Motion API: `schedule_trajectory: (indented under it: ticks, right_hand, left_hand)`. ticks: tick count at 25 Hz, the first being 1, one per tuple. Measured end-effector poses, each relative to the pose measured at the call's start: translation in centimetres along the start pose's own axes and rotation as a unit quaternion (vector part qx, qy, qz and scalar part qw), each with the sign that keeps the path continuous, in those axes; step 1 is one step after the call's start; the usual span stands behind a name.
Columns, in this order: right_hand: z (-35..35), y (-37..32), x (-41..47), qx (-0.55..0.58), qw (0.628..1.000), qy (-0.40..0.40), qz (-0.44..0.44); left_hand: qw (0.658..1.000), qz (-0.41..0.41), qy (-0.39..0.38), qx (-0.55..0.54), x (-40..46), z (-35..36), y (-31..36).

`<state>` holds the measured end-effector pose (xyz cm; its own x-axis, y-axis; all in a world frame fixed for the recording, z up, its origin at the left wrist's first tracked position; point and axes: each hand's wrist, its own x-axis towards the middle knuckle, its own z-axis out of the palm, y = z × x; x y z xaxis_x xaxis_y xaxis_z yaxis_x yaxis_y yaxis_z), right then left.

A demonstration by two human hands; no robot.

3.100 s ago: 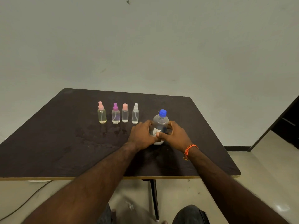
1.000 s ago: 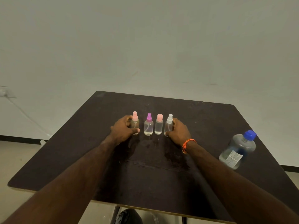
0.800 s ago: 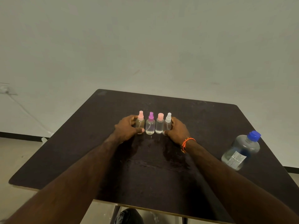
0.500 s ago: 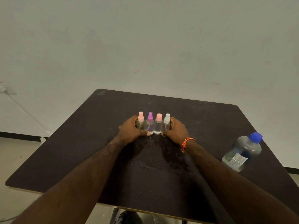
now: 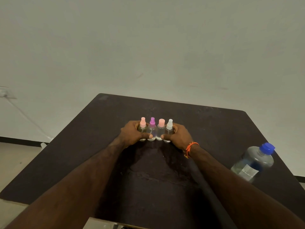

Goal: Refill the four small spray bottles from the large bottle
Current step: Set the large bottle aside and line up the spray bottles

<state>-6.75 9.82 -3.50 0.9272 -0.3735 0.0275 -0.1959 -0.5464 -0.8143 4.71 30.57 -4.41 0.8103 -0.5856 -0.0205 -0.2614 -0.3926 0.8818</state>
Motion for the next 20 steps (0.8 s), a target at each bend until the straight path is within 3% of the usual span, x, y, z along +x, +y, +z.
schedule_trajectory:
  ticks: [12,20]
  right_hand:
    - [3.3,-1.4,9.7,0.008,0.999,0.012,-0.032]
    - [4.6,-1.8,17.3,-0.006,0.999,0.004,-0.048]
  left_hand:
    - [1.0,0.017,0.023,0.006,7.9,-4.4,-2.4]
    - [0.999,0.043,0.0,-0.001,14.4,-7.7,-3.5]
